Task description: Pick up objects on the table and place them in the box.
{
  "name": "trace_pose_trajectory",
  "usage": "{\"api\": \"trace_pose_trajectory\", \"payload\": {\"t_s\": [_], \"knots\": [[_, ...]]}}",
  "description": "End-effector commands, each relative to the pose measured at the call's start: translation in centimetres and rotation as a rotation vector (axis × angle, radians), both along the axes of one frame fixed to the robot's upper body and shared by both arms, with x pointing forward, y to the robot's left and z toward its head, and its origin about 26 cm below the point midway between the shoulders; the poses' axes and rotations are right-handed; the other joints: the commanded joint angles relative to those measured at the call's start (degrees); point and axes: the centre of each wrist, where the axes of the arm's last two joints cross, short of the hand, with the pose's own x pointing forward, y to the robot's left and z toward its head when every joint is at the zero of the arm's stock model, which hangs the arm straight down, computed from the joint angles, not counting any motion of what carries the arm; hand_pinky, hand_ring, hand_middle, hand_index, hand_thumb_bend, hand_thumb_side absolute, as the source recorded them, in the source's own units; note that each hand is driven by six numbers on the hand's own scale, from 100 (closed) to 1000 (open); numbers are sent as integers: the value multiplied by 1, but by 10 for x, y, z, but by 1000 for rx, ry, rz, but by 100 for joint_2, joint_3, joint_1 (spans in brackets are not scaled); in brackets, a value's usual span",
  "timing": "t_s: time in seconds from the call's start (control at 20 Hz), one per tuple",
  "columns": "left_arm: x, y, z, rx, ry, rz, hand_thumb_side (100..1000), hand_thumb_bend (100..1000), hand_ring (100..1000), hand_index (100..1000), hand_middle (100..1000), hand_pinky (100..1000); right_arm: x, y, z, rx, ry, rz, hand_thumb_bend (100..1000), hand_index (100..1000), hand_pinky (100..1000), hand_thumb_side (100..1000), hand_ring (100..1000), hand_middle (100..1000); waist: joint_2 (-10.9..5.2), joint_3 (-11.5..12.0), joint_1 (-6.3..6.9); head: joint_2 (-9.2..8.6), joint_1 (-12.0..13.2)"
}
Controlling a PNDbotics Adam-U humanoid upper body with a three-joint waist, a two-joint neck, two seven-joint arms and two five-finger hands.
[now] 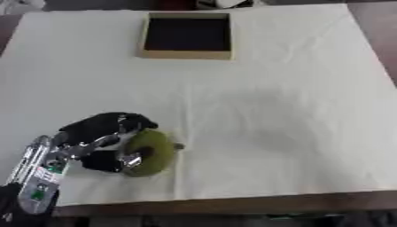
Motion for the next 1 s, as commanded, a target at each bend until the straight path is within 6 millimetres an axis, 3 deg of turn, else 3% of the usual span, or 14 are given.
{"api": "trace_pose_trajectory", "payload": {"t_s": [0.05, 0.15, 0.5, 1.0], "knots": [[-1, -1, 4, 295, -6, -294, 1000, 157, 745, 922, 786, 879, -1, 0, 8, -11, -24, 1, 100, 737, 752, 460, 673, 583, -68, -5, -11, 29, 6], [-2, -2, 9, 289, -24, -299, 970, 100, 734, 916, 776, 877, -1, -1, 8, -10, -24, -1, 100, 737, 751, 461, 673, 582, -67, -7, -10, 29, 5], [-10, -3, 23, 277, -67, -309, 896, 100, 693, 934, 758, 843, -1, -1, 8, 0, -28, -6, 100, 736, 751, 463, 671, 581, -62, -3, -3, 29, -4], [-17, 2, 16, 190, 9, -307, 716, 100, 558, 969, 668, 740, -2, -1, 7, 13, -31, -16, 100, 735, 750, 465, 670, 580, -73, -30, -7, 29, 4]]}}
